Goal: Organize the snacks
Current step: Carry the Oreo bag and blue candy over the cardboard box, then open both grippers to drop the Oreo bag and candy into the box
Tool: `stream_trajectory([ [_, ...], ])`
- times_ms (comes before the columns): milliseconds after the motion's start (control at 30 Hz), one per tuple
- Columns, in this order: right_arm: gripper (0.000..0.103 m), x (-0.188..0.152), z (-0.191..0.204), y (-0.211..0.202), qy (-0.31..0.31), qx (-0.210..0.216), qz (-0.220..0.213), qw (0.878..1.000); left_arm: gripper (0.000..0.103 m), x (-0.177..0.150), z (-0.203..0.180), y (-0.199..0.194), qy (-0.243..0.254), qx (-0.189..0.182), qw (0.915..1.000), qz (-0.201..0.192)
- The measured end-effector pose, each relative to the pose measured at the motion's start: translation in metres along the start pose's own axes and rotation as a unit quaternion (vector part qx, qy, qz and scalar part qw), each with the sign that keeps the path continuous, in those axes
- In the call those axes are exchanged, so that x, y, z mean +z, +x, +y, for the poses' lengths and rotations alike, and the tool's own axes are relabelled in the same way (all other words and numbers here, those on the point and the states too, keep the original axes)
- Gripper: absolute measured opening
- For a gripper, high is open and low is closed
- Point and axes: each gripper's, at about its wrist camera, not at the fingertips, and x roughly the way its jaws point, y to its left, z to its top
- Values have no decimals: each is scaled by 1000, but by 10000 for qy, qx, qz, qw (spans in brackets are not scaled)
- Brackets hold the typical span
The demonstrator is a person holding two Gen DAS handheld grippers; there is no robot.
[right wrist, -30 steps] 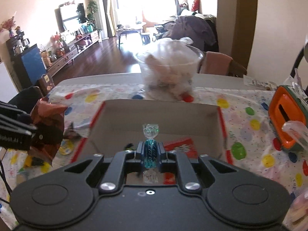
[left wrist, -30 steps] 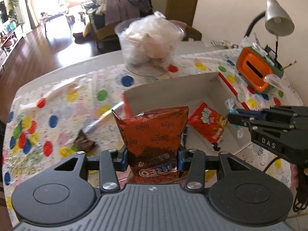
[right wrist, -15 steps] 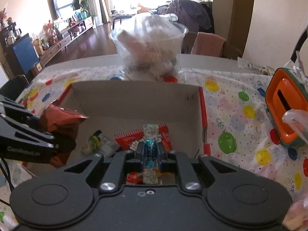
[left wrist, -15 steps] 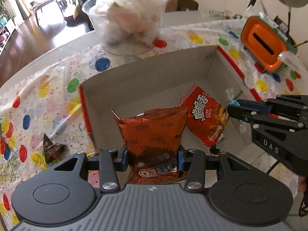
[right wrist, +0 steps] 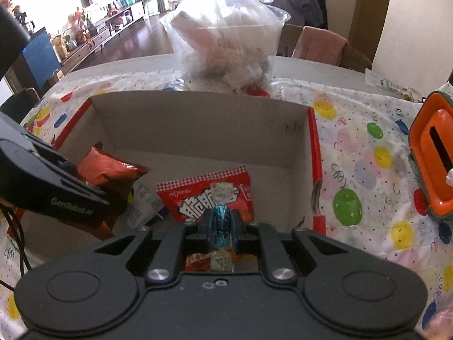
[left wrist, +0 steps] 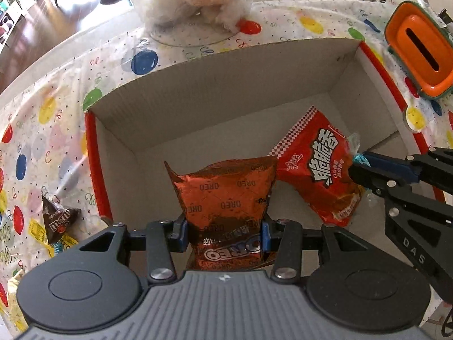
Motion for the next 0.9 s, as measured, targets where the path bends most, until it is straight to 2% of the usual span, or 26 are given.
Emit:
stream_trajectory([
  [167,12,-1,-1,4,-5,84,79,9999,44,4,-3,9,105,30,9997,216],
  [433,23,-3,0,3,5,128,105,9999,45,6,-6,15,208,115,9993,296],
  [633,32,-5,1,-2,51,152,109,9998,48,2,-8,7,232,104,9996,127],
  [733,36,-6,2,-7,54,164,71,9998,53,-2,-9,0,247,84,9996,-55],
  [900,43,-7,6,-19,96,176,-24,9998,54,-10,-7,-16,225,-36,9991,-369],
])
